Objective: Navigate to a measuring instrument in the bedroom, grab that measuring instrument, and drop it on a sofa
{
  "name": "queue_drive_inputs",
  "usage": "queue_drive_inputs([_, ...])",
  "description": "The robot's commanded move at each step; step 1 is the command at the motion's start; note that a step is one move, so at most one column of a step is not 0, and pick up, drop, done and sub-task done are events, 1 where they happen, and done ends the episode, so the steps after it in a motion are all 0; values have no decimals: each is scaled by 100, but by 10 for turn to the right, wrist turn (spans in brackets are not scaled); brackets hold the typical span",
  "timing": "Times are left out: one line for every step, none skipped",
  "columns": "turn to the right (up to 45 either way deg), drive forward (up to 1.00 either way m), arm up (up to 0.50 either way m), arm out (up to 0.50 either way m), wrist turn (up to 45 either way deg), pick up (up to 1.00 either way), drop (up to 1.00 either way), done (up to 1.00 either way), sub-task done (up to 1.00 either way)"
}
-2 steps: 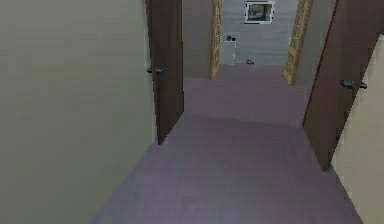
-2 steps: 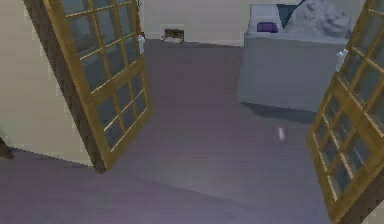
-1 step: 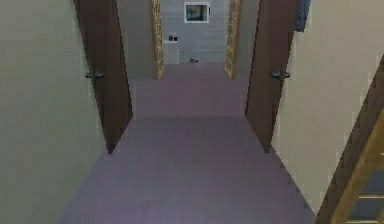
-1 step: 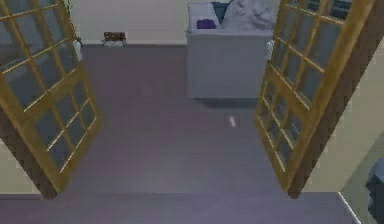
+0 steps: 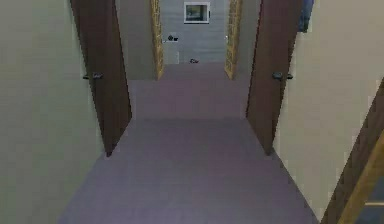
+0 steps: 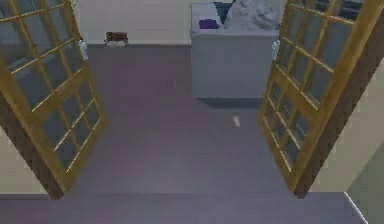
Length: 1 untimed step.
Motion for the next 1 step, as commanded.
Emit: queue_drive_inputs([0, 100, 0, 0, 0, 0, 0, 0, 0])
